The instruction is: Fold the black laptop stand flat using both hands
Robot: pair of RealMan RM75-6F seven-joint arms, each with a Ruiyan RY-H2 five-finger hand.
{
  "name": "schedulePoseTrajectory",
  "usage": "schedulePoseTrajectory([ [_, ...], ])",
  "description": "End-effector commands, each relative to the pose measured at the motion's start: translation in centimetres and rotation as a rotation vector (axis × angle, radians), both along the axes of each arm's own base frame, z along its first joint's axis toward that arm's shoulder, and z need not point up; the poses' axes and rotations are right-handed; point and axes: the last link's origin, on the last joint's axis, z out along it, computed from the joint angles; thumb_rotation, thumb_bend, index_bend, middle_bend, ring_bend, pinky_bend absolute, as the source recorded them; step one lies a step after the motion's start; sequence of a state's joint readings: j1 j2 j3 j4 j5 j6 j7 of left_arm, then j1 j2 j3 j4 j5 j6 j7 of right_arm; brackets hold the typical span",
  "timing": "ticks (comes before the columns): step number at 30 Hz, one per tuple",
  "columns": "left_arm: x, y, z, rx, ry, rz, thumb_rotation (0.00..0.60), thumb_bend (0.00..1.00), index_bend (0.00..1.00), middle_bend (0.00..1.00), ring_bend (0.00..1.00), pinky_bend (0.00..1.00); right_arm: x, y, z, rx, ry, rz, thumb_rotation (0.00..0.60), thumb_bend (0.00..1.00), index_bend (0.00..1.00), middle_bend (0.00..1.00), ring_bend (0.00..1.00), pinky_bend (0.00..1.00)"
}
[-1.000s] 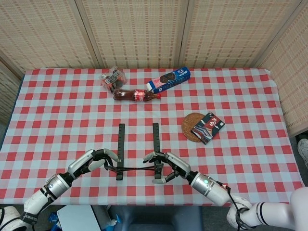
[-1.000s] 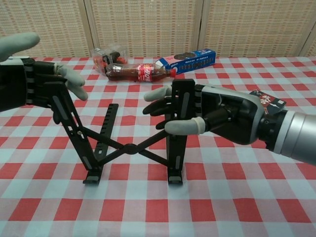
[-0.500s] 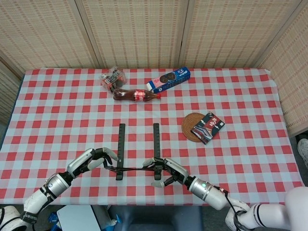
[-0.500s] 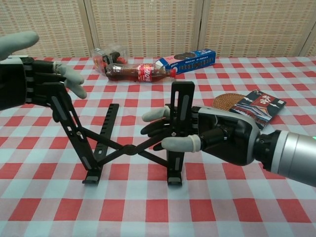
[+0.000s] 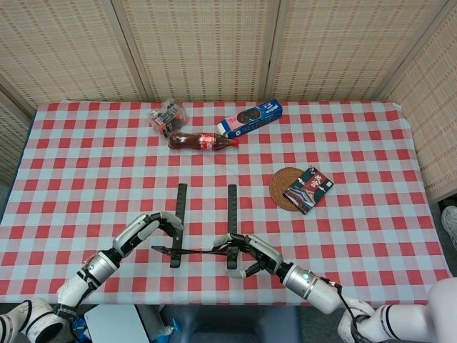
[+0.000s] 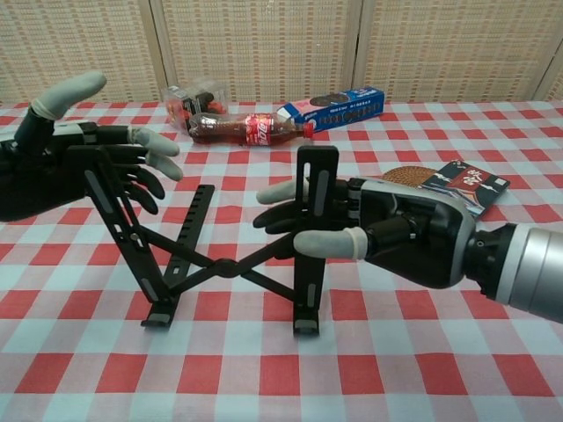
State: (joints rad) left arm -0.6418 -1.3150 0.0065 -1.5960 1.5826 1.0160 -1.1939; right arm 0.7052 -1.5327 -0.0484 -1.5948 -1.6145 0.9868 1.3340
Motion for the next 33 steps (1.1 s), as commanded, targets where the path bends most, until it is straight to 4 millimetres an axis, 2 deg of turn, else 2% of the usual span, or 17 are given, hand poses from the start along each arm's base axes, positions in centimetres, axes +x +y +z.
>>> schedulePoseTrajectory([
  [1, 0.0, 0.0, -1.0, -0.027, 0.001, 0.006, 0.125, 0.18, 0.32, 0.37, 0.38, 0.37, 0.1, -0.1, 0.3, -0.011, -0.006, -0.001, 0.6, 0.16, 0.28, 0.3, 0.15, 0.18],
  [8, -0.2, -0.7, -2.6, -0.083, 0.015, 0.012, 0.126, 0.18, 0.32, 0.37, 0.38, 0.37, 0.9, -0.5, 1.3, -0.048, -0.04, -0.002, 0.6, 0.16, 0.28, 0.3, 0.15, 0.18],
  [15, -0.5, -1.3, -3.2, -0.108, 0.023, 0.013, 0.126, 0.18, 0.32, 0.37, 0.38, 0.37, 1.5, -0.8, 2.3, -0.082, -0.057, 0.006, 0.6, 0.16, 0.28, 0.3, 0.15, 0.18],
  [24, -0.3, -1.6, -3.6, -0.138, 0.02, 0.008, 0.126, 0.18, 0.32, 0.37, 0.38, 0.37, 1.4, -1.0, 2.6, -0.103, -0.058, -0.013, 0.6, 0.16, 0.28, 0.3, 0.15, 0.18],
  [28, -0.4, -1.3, -3.4, -0.121, 0.016, 0.014, 0.127, 0.18, 0.32, 0.37, 0.38, 0.37, 1.4, -1.0, 2.8, -0.107, -0.061, -0.015, 0.6, 0.16, 0.28, 0.3, 0.15, 0.18],
  [33, -0.9, -0.7, -1.7, -0.056, 0.011, 0.027, 0.164, 0.18, 0.31, 0.37, 0.38, 0.37, 1.5, -1.2, 3.1, -0.117, -0.064, -0.006, 0.6, 0.16, 0.28, 0.3, 0.15, 0.18],
])
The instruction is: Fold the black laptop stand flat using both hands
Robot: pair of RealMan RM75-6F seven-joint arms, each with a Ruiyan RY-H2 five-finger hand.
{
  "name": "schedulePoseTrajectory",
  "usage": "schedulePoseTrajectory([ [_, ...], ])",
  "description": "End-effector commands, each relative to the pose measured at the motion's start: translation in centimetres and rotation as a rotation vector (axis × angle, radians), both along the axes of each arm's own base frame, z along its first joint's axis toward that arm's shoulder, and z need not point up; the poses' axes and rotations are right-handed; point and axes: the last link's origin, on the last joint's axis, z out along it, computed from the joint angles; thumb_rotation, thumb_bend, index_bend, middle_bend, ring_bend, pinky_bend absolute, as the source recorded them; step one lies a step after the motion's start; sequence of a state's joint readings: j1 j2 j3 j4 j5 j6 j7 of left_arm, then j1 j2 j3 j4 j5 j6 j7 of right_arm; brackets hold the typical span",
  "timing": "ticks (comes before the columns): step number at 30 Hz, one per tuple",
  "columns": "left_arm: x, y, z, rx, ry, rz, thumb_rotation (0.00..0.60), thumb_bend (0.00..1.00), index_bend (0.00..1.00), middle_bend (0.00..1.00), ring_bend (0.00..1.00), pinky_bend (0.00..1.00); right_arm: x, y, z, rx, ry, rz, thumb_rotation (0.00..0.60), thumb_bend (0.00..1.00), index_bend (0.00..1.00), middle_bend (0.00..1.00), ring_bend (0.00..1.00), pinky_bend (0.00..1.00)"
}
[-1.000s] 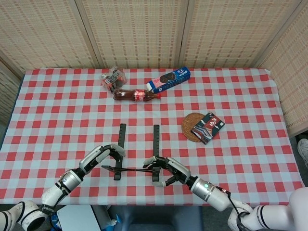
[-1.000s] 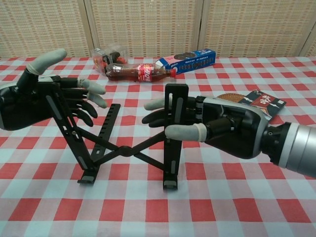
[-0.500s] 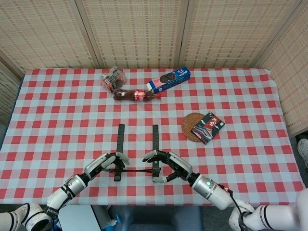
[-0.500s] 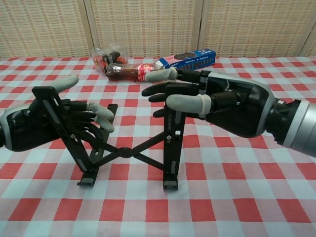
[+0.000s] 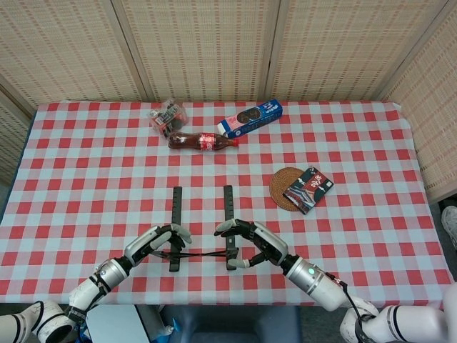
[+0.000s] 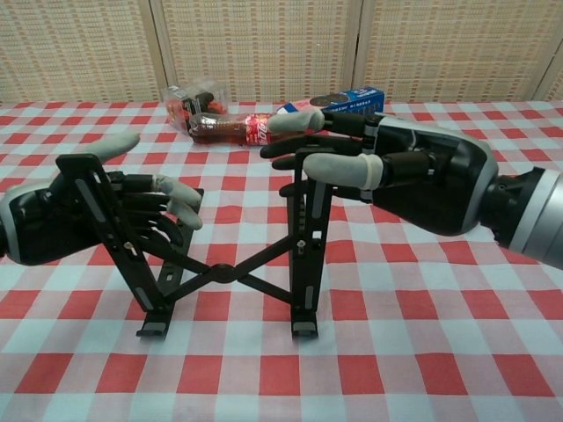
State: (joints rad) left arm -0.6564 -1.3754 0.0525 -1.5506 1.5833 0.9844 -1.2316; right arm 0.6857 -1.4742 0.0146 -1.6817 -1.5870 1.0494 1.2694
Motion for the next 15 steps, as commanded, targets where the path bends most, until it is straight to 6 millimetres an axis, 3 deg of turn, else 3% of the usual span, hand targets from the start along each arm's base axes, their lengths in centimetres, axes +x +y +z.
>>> schedulePoseTrajectory([
  [1, -0.5, 0.2, 1.2, 0.046, 0.018, -0.002, 0.176, 0.18, 0.31, 0.37, 0.38, 0.37, 0.1, -0.1, 0.3, -0.01, -0.001, 0.007, 0.6, 0.16, 0.28, 0.3, 0.15, 0.18],
  [9, -2.9, -0.5, 3.1, 0.164, 0.212, -0.124, 0.214, 0.18, 0.29, 0.33, 0.34, 0.35, 0.7, -0.5, 1.7, -0.053, 0.0, 0.035, 0.6, 0.16, 0.28, 0.3, 0.15, 0.18],
  [14, -4.1, -1.6, 3.1, 0.205, 0.364, -0.236, 0.353, 0.18, 0.28, 0.26, 0.29, 0.26, 0.9, -0.9, 2.4, -0.068, 0.014, 0.039, 0.6, 0.16, 0.28, 0.3, 0.15, 0.18],
  [15, -4.2, -1.7, 3.0, 0.208, 0.386, -0.249, 0.358, 0.18, 0.28, 0.25, 0.28, 0.26, 0.9, -0.9, 2.5, -0.068, 0.016, 0.039, 0.6, 0.16, 0.28, 0.3, 0.15, 0.18],
])
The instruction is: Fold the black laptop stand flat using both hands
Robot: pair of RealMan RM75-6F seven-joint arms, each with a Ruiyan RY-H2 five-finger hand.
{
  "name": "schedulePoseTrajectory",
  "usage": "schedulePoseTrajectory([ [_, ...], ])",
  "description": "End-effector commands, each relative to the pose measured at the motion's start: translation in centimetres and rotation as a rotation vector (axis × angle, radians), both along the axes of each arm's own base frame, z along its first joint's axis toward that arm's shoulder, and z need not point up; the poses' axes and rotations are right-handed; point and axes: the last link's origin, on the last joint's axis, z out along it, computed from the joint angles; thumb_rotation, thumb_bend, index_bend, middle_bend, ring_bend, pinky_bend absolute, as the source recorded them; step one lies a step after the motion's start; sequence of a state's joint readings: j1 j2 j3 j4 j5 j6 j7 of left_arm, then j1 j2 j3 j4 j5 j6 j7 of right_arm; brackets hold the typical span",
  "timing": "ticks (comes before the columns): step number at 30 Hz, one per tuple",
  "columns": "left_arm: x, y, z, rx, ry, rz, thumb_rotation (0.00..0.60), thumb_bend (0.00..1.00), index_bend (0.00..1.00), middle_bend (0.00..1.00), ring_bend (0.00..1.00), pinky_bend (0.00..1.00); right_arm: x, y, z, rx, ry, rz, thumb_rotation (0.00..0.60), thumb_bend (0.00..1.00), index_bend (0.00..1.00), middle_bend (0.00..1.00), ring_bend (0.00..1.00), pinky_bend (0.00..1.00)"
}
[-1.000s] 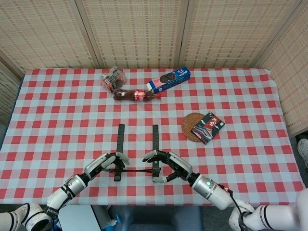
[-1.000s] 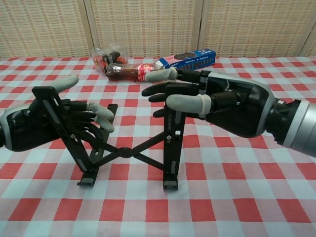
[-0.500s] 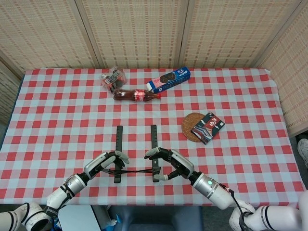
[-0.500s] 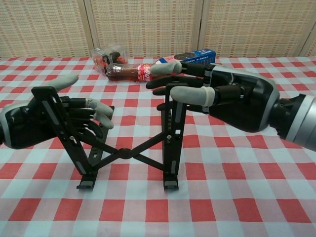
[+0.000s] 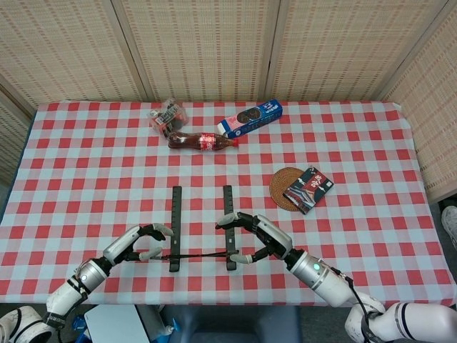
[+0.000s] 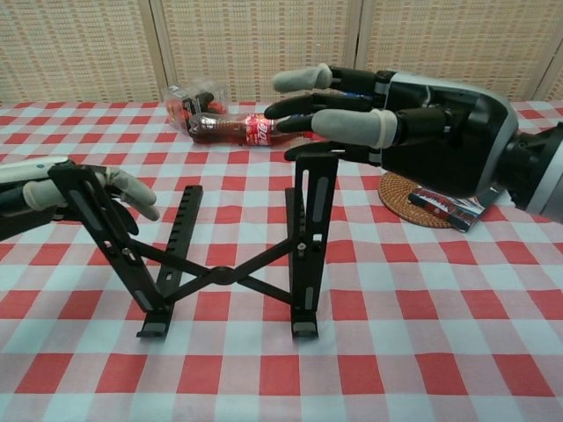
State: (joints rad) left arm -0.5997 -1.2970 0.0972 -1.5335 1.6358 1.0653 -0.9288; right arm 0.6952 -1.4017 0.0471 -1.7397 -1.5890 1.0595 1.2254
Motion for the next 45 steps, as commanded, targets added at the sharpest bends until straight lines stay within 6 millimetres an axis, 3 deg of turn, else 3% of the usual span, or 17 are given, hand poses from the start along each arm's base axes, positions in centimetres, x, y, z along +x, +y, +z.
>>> schedulePoseTrajectory([
  [1, -1.2, -1.2, -0.1, 0.027, 0.137, -0.075, 0.369, 0.18, 0.28, 0.25, 0.28, 0.25, 0.1, 0.0, 0.1, -0.002, 0.005, 0.001, 0.6, 0.16, 0.28, 0.3, 0.15, 0.18],
  [7, -1.4, -1.7, -0.6, 0.05, 0.229, -0.122, 0.42, 0.18, 0.28, 0.24, 0.26, 0.25, 0.0, 0.0, 0.2, -0.001, 0.011, 0.0, 0.6, 0.16, 0.28, 0.3, 0.15, 0.18],
  [13, -0.4, -0.2, 0.2, 0.164, 0.245, -0.134, 0.572, 0.18, 0.28, 0.24, 0.26, 0.25, -0.1, 0.3, 0.3, -0.001, 0.01, 0.001, 0.6, 0.16, 0.28, 0.3, 0.15, 0.18],
  [15, -0.2, 0.3, 0.6, 0.192, 0.276, -0.158, 0.599, 0.18, 0.28, 0.24, 0.26, 0.25, -0.1, 0.4, 0.4, 0.002, 0.01, 0.002, 0.6, 0.16, 0.28, 0.3, 0.15, 0.18],
  [22, 0.5, 0.3, 1.4, 0.199, 0.313, -0.183, 0.6, 0.18, 0.27, 0.23, 0.26, 0.25, -0.4, 0.7, 0.4, 0.008, 0.013, 0.0, 0.6, 0.16, 0.28, 0.3, 0.15, 0.18],
  [36, -0.4, -3.3, 1.0, 0.139, 0.359, -0.142, 0.6, 0.18, 0.23, 0.2, 0.24, 0.23, -0.8, 0.7, 0.7, -0.001, 0.01, -0.003, 0.6, 0.16, 0.28, 0.3, 0.15, 0.18],
  [45, 0.6, -3.4, -1.8, 0.203, 0.366, -0.13, 0.594, 0.18, 0.39, 0.2, 0.26, 0.23, -0.9, 0.7, 0.7, -0.001, 0.007, -0.006, 0.6, 0.16, 0.28, 0.3, 0.15, 0.18],
])
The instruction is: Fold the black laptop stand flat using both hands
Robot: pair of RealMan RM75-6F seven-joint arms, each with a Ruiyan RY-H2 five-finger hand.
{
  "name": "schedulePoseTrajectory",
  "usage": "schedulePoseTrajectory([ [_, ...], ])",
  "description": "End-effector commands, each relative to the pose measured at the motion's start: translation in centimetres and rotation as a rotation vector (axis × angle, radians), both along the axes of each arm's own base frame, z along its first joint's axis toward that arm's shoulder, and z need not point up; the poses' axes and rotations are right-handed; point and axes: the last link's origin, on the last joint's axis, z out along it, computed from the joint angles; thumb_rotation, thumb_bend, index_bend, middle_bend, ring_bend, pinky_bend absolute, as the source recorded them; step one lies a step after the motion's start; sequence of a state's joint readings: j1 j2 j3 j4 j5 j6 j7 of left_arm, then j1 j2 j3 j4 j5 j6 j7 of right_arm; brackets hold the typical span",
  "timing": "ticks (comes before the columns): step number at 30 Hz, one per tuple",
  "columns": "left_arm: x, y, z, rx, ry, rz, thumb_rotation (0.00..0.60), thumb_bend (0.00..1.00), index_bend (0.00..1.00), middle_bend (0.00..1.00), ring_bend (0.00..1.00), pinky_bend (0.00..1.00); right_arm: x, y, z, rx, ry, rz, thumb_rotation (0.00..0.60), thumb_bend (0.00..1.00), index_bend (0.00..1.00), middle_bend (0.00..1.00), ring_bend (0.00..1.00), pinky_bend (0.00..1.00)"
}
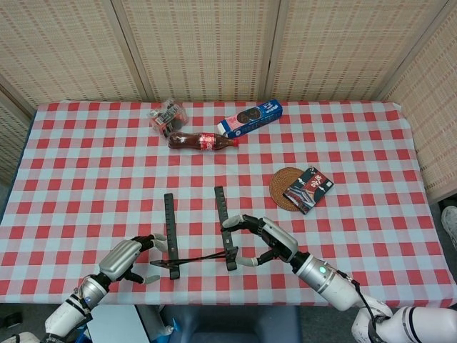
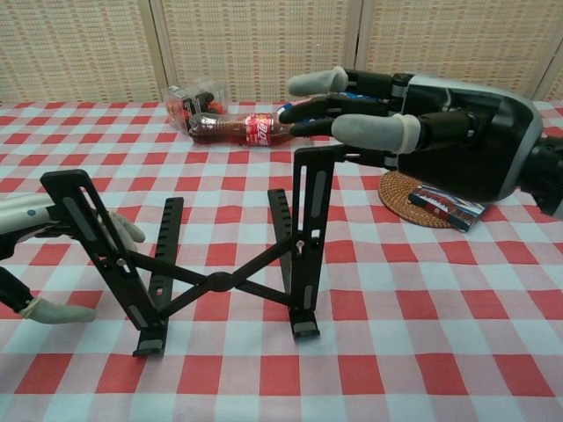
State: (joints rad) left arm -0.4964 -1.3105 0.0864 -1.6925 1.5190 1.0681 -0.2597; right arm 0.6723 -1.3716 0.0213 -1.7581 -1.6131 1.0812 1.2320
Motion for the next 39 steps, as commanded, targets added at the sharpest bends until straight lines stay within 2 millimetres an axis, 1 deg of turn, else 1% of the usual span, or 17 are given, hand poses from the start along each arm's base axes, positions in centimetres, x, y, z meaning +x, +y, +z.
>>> schedulePoseTrajectory([
  [1, 0.3, 0.2, -1.1, 0.041, 0.015, 0.006, 0.595, 0.18, 0.4, 0.2, 0.26, 0.23, 0.0, 0.0, 0.1, -0.002, 0.0, -0.001, 0.6, 0.16, 0.28, 0.3, 0.15, 0.18],
  [4, 0.5, 0.1, -1.7, 0.048, 0.019, 0.011, 0.59, 0.18, 0.42, 0.2, 0.26, 0.23, -0.1, 0.0, 0.1, -0.005, -0.001, -0.004, 0.6, 0.16, 0.28, 0.3, 0.15, 0.18],
  [8, 0.9, 0.1, -2.1, 0.049, 0.007, 0.024, 0.547, 0.18, 0.43, 0.2, 0.26, 0.23, -0.1, 0.1, 0.1, -0.004, -0.001, -0.006, 0.6, 0.16, 0.28, 0.3, 0.15, 0.18],
  [12, 1.1, 0.3, -2.5, 0.044, 0.003, 0.03, 0.524, 0.18, 0.45, 0.21, 0.26, 0.23, -0.2, 0.1, 0.1, -0.004, -0.003, -0.008, 0.6, 0.16, 0.28, 0.29, 0.15, 0.18],
  [23, 1.2, 0.4, -3.0, 0.05, 0.002, 0.028, 0.517, 0.28, 0.49, 0.24, 0.27, 0.23, -0.3, 0.0, 0.1, -0.003, -0.003, -0.013, 0.6, 0.16, 0.28, 0.29, 0.15, 0.18],
  [33, 0.8, 0.1, -2.8, 0.055, 0.045, -0.012, 0.515, 0.29, 0.5, 0.24, 0.27, 0.23, -0.2, 0.1, 0.0, 0.002, 0.001, -0.012, 0.6, 0.16, 0.28, 0.29, 0.15, 0.18],
  [39, 0.9, 0.1, -2.8, 0.057, 0.037, -0.013, 0.544, 0.29, 0.52, 0.24, 0.27, 0.23, -0.2, 0.1, -0.1, 0.003, 0.001, -0.014, 0.6, 0.16, 0.28, 0.29, 0.15, 0.18],
])
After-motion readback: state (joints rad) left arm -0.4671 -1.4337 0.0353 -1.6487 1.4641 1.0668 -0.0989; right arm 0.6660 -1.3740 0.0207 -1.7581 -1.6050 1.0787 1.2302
